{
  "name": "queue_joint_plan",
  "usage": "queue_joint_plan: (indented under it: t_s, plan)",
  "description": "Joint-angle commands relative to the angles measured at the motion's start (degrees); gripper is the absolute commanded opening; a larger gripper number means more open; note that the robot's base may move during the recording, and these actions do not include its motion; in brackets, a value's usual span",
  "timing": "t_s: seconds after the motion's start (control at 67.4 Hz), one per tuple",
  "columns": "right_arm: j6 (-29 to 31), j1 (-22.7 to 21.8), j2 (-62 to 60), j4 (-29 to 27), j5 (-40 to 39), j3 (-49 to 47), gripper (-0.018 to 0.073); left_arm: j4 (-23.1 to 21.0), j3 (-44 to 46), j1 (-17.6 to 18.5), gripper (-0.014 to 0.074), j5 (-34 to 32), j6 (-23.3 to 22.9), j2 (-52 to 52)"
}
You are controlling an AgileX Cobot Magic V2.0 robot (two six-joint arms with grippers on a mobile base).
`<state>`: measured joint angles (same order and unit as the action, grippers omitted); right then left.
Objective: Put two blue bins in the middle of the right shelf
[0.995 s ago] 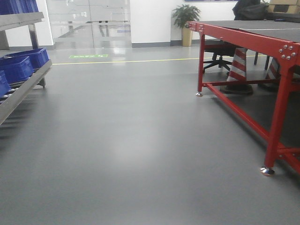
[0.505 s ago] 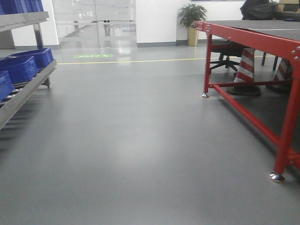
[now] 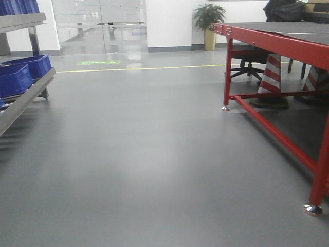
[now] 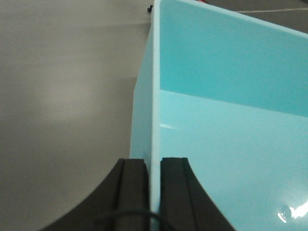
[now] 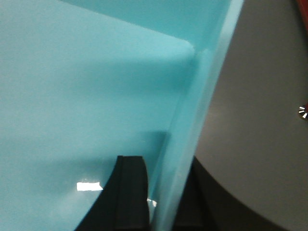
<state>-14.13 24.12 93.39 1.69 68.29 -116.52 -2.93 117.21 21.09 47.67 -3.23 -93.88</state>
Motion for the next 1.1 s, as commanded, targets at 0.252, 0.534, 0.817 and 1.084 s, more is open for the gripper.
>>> queue_joint_plan:
  t_s: [0.252, 0.534, 0.817, 1.084]
  plan:
    - [2.10, -0.08, -0.73, -0.19, -1.04, -0.77, -0.0153, -0.45, 0.68, 0.27, -0.0111, -4.00, -0.36, 0.74]
    - [2.10, -0.08, -0.73, -0.19, -1.04, -0.77, -0.0153, -0.45, 0.68, 0.27, -0.0111, -4.11, -0.36, 0.74]
    - [2.10, -0.08, -0.59, -0.19, -1.05, -0.77, -0.0153, -0.45, 0.68, 0.27, -0.0111, -4.11, -0.36, 0.74]
    - [2.10, -0.08, 0.19, -0.19, -1.76, -0.77, -0.0153, -0.45, 0.68, 0.27, -0.0111, -4.11, -0.36, 0.74]
